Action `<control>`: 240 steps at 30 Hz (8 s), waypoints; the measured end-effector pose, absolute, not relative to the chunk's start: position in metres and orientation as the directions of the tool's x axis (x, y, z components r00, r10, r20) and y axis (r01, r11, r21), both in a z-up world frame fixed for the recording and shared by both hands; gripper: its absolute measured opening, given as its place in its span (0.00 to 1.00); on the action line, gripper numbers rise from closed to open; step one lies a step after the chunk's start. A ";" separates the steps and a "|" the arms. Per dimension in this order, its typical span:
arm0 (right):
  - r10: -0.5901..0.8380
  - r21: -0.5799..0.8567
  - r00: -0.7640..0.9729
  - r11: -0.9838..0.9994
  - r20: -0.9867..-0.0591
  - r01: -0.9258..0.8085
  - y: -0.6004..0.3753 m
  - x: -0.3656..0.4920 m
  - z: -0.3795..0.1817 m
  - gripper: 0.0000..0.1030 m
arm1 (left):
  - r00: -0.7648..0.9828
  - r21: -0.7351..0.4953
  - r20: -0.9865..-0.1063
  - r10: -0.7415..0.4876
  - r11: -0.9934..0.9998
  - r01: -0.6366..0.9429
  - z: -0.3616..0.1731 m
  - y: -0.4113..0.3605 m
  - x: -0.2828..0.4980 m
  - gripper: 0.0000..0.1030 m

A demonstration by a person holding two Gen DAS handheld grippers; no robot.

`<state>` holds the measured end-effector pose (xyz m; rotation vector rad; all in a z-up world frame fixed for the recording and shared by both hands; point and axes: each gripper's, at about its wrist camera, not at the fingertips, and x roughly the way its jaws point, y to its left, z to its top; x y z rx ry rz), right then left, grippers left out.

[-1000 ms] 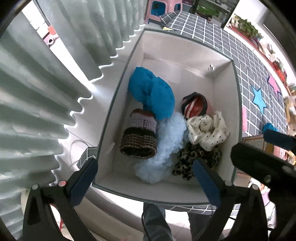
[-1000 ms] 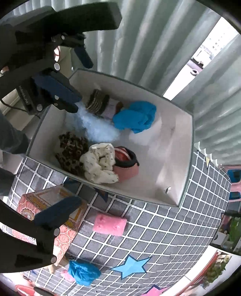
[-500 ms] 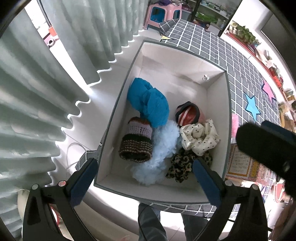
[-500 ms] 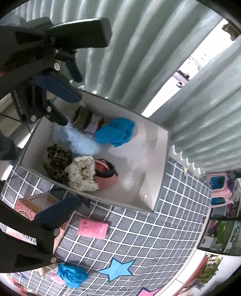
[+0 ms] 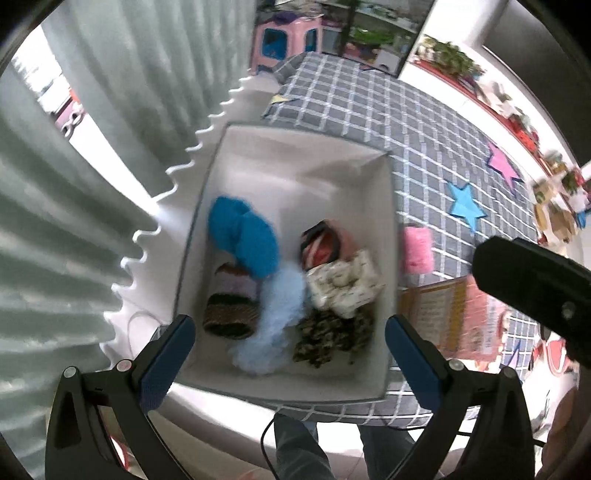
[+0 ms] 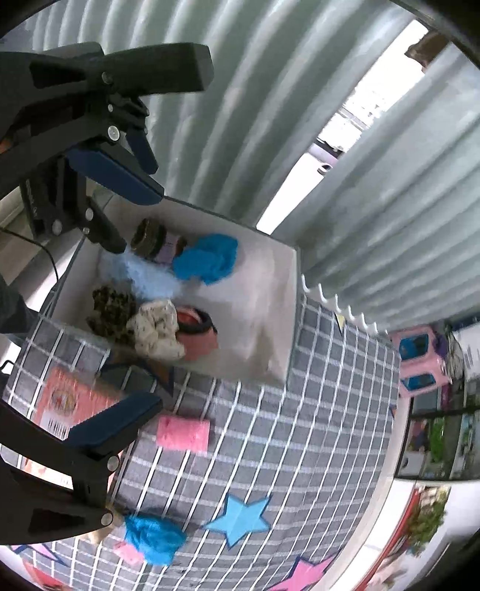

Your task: Organize soft objects

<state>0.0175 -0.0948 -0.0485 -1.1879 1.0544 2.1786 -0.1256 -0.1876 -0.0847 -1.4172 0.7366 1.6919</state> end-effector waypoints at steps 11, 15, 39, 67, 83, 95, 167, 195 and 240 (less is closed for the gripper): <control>0.108 0.350 -0.414 -0.371 -0.904 -0.860 -0.028 0.151 -0.076 0.99 | 0.046 -0.120 -0.980 0.193 -0.392 -0.912 -0.080 -0.117 -0.069 1.00; 0.100 0.308 -0.339 -0.242 -0.935 -0.920 -0.008 0.205 -0.110 0.99 | 0.072 -0.130 -0.984 0.165 -0.374 -0.918 -0.086 -0.093 -0.049 1.00; -0.053 0.425 -0.422 -0.156 -0.905 -0.892 0.085 0.240 -0.247 0.99 | 0.034 -0.037 -0.999 0.015 -0.307 -0.951 -0.133 0.008 0.059 1.00; -0.050 0.178 -0.198 0.269 -0.979 -0.947 0.051 0.437 -0.301 0.99 | 0.020 -0.008 -0.998 -0.066 -0.176 -0.984 -0.198 0.048 0.144 1.00; -0.080 0.163 -0.180 0.185 -0.980 -0.969 0.056 0.425 -0.300 0.99 | -0.069 0.075 -0.993 -0.090 -0.067 -0.995 -0.257 0.079 0.183 1.00; -0.184 0.066 -0.118 0.270 -0.976 -0.961 0.097 0.446 -0.307 1.00 | -0.087 0.096 -0.989 -0.123 -0.077 -0.992 -0.290 0.087 0.177 1.00; 0.042 0.321 -0.343 -0.259 -0.938 -0.911 0.020 0.218 -0.103 0.72 | -0.035 -0.021 -0.973 0.227 -0.241 -0.970 -0.078 -0.030 0.038 0.36; 0.013 0.297 -0.352 -0.508 -0.936 -0.809 -0.035 0.081 -0.069 0.72 | -0.122 -0.007 -0.963 0.242 -0.473 -0.881 -0.061 -0.120 -0.081 0.36; -0.066 0.268 -0.300 -0.658 -0.952 -0.704 -0.072 -0.043 -0.086 0.72 | -0.126 0.019 -0.984 0.129 -0.618 -0.786 -0.107 -0.175 -0.161 0.36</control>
